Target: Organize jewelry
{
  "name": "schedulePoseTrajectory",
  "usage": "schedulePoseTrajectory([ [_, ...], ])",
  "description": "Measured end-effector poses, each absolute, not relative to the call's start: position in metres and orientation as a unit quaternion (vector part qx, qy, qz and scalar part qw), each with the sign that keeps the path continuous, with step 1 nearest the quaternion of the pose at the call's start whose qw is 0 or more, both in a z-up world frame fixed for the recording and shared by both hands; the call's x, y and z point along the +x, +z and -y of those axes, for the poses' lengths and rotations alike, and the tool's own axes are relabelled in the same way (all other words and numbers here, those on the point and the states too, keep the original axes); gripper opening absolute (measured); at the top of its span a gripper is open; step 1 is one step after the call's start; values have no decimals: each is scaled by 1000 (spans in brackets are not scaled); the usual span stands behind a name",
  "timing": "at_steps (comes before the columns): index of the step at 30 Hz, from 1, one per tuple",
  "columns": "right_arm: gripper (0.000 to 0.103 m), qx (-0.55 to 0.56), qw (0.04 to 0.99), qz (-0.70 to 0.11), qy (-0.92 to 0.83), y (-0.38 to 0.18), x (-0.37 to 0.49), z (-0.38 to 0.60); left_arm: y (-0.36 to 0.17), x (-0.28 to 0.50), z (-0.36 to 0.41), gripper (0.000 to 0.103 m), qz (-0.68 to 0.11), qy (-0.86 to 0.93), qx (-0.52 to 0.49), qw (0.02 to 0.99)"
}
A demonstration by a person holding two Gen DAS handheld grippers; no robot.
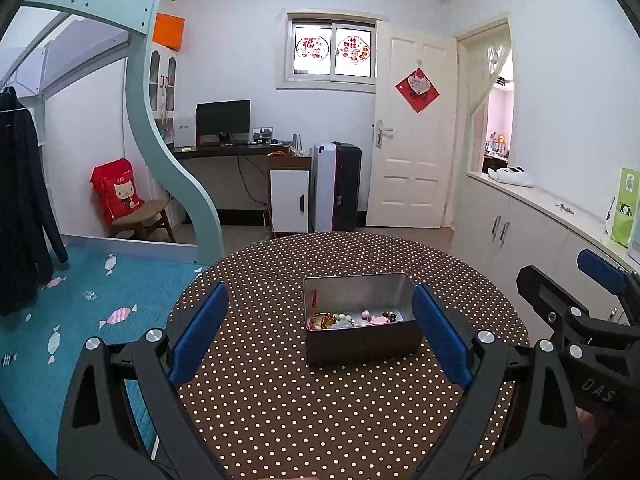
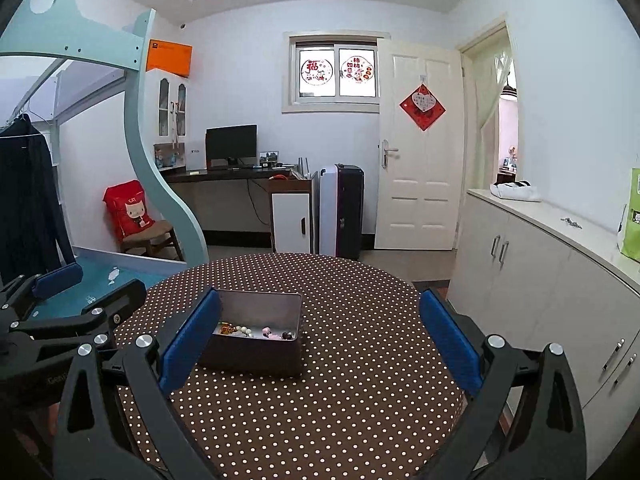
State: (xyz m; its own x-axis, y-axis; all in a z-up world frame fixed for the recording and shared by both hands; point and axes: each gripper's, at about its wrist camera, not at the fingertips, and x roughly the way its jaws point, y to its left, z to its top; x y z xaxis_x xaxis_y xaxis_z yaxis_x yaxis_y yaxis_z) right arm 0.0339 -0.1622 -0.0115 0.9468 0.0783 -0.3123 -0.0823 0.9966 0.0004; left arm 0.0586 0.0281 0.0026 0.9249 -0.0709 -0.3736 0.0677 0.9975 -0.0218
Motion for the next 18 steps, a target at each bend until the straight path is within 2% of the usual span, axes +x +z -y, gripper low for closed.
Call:
schedulePoseTrajectory([
  [18, 96, -6, 986, -164, 40, -11, 36, 163, 1, 63, -36, 93, -196, -33, -8, 980],
])
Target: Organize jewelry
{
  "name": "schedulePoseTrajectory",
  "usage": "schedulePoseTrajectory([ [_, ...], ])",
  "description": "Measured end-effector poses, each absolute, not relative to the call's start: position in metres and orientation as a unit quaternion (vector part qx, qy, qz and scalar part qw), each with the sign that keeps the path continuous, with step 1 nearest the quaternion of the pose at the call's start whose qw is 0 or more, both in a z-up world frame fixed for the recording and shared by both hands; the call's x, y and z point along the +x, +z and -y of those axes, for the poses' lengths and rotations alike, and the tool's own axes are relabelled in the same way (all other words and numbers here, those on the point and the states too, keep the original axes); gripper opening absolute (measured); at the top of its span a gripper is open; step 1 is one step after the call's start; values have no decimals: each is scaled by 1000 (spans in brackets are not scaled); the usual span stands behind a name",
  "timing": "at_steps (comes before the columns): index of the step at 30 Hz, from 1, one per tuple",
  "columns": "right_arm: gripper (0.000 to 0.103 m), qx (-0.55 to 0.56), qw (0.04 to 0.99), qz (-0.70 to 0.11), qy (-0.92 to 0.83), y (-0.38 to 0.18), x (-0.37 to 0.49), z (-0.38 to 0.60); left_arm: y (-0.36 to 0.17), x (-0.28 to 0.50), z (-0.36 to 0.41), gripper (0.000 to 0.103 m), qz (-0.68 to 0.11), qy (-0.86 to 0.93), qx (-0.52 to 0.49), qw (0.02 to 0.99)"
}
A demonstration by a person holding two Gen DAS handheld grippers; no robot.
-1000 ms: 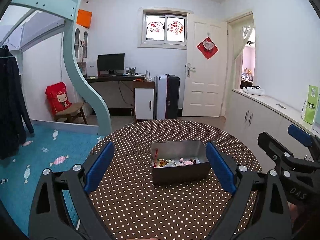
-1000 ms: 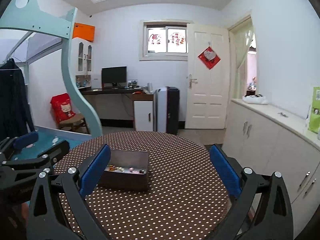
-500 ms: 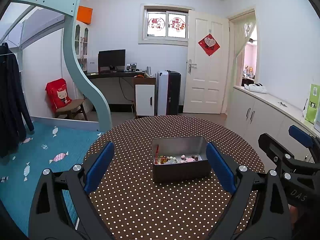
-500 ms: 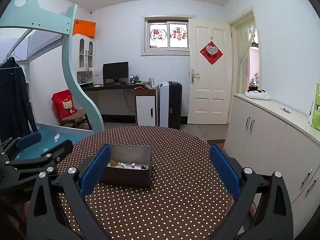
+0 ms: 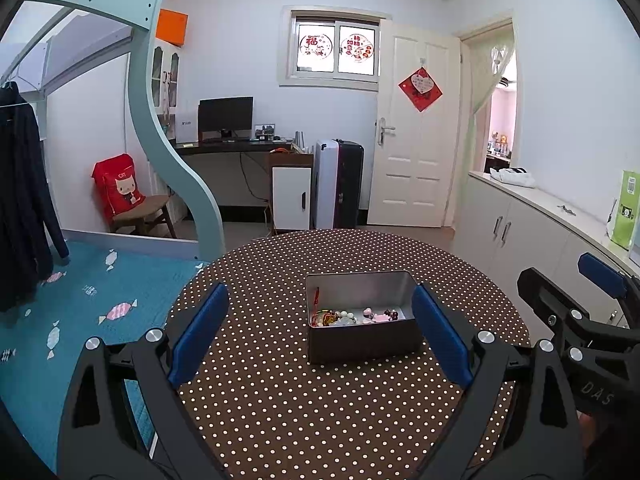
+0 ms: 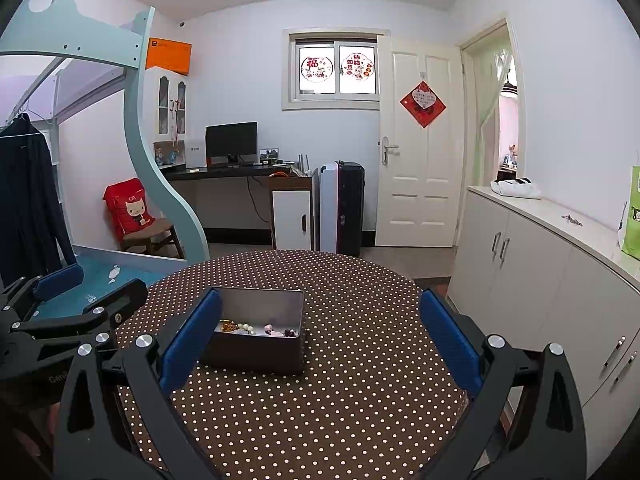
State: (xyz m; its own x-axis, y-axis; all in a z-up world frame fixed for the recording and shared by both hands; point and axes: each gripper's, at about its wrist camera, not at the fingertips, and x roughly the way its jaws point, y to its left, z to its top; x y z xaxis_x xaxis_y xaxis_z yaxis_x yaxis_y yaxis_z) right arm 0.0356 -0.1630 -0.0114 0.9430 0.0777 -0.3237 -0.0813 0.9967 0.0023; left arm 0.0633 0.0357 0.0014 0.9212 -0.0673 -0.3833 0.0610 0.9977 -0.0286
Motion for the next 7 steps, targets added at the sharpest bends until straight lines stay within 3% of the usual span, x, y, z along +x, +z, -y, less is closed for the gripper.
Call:
schedulePoseTrajectory([
  [7, 96, -6, 986, -164, 41, -10, 36, 163, 1, 63, -35, 93, -197, -32, -8, 980],
])
